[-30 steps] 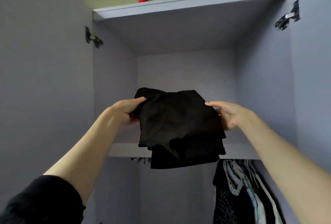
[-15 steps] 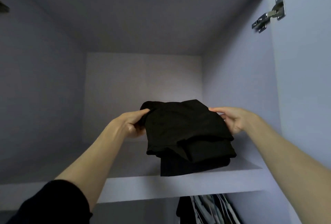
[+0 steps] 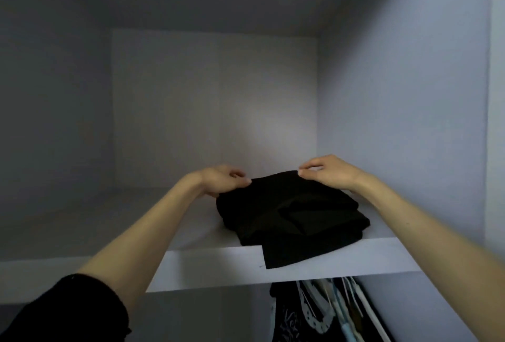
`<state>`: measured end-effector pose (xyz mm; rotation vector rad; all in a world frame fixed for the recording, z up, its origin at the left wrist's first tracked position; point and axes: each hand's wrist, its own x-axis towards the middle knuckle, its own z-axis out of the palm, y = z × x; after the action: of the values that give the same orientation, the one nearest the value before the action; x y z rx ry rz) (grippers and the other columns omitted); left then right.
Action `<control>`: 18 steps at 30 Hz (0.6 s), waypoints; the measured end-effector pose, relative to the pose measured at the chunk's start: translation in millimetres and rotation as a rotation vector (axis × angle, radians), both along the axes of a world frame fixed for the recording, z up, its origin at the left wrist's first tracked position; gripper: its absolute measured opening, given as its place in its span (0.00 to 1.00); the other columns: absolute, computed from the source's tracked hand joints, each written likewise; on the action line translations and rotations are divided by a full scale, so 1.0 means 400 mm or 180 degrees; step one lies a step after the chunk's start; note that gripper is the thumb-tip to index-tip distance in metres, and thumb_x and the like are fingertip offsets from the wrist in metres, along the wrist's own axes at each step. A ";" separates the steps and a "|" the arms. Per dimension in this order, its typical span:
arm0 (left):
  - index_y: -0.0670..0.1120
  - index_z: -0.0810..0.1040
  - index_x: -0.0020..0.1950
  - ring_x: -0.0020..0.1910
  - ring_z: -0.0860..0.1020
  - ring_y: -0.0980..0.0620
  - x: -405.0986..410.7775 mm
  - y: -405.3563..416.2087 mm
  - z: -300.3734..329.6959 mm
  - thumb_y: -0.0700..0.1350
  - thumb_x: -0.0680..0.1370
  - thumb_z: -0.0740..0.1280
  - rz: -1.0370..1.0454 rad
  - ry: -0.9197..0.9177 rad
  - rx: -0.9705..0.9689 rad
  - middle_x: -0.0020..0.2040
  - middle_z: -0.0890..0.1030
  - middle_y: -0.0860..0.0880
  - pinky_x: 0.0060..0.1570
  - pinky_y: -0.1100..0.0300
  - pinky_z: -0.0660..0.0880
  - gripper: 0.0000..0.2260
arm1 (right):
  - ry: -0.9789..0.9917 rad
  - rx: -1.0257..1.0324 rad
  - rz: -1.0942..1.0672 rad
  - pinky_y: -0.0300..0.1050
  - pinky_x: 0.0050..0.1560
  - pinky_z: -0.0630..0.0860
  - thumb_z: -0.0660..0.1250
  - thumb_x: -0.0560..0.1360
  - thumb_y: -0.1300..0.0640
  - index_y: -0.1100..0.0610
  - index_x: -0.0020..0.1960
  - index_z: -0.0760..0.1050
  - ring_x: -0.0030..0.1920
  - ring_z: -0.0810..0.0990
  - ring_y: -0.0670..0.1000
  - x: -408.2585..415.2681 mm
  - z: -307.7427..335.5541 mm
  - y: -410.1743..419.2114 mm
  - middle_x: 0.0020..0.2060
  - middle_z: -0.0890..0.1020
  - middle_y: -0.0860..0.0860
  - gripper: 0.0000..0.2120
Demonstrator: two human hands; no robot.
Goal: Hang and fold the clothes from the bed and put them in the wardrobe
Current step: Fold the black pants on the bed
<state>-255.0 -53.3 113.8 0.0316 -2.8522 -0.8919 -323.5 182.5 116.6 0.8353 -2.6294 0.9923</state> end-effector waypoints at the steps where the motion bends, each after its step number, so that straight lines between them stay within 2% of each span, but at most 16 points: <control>1: 0.50 0.62 0.74 0.69 0.66 0.51 0.018 0.011 -0.001 0.55 0.79 0.61 -0.0390 -0.0331 -0.0134 0.72 0.66 0.50 0.62 0.59 0.66 0.25 | 0.0158 0.0158 0.0198 0.36 0.60 0.64 0.64 0.77 0.48 0.51 0.62 0.76 0.63 0.73 0.47 0.033 -0.006 -0.013 0.62 0.77 0.48 0.16; 3: 0.55 0.54 0.76 0.74 0.54 0.53 0.043 0.023 -0.015 0.58 0.77 0.62 -0.0858 -0.0950 -0.0611 0.77 0.54 0.53 0.68 0.60 0.56 0.30 | 0.0290 0.0840 0.0415 0.37 0.63 0.63 0.62 0.78 0.46 0.47 0.64 0.75 0.65 0.71 0.46 0.080 -0.032 -0.031 0.65 0.75 0.46 0.16; 6: 0.60 0.47 0.76 0.76 0.43 0.50 0.041 0.020 -0.043 0.58 0.77 0.62 -0.0958 -0.1144 -0.0916 0.77 0.42 0.54 0.74 0.51 0.48 0.33 | 0.0156 0.1803 0.0408 0.50 0.74 0.55 0.54 0.80 0.41 0.42 0.71 0.64 0.73 0.60 0.48 0.102 -0.081 -0.042 0.73 0.64 0.45 0.21; 9: 0.60 0.45 0.76 0.76 0.42 0.49 0.008 0.017 -0.068 0.56 0.78 0.61 -0.1023 -0.1054 -0.0955 0.77 0.39 0.53 0.74 0.52 0.48 0.32 | 0.0135 0.2393 0.0154 0.60 0.74 0.41 0.47 0.81 0.41 0.41 0.76 0.52 0.76 0.49 0.50 0.078 -0.108 -0.052 0.77 0.52 0.45 0.23; 13: 0.60 0.45 0.76 0.76 0.42 0.45 -0.098 0.051 -0.085 0.55 0.81 0.56 -0.0695 -0.0702 -0.1466 0.77 0.39 0.49 0.74 0.50 0.44 0.27 | -0.0030 0.2748 -0.0157 0.65 0.71 0.39 0.44 0.82 0.43 0.40 0.76 0.46 0.77 0.44 0.51 -0.018 -0.096 -0.055 0.77 0.48 0.45 0.23; 15: 0.58 0.44 0.76 0.76 0.44 0.41 -0.164 0.083 -0.094 0.54 0.82 0.53 -0.0396 -0.0606 -0.1851 0.77 0.39 0.45 0.74 0.48 0.46 0.26 | -0.0093 0.2778 -0.0294 0.67 0.70 0.38 0.43 0.82 0.43 0.40 0.76 0.45 0.77 0.42 0.51 -0.082 -0.101 -0.051 0.77 0.47 0.44 0.23; 18: 0.52 0.44 0.77 0.76 0.48 0.42 -0.260 0.129 -0.089 0.49 0.84 0.51 -0.0130 -0.0530 -0.2168 0.77 0.42 0.42 0.74 0.52 0.50 0.24 | -0.0120 0.2758 -0.0405 0.68 0.70 0.38 0.43 0.82 0.42 0.42 0.76 0.44 0.76 0.41 0.52 -0.187 -0.105 -0.032 0.77 0.45 0.45 0.24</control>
<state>-358.9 -1.8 78.3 -0.0325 -3.1558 0.1180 -398.4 169.8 74.6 0.7616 -3.0802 -0.2246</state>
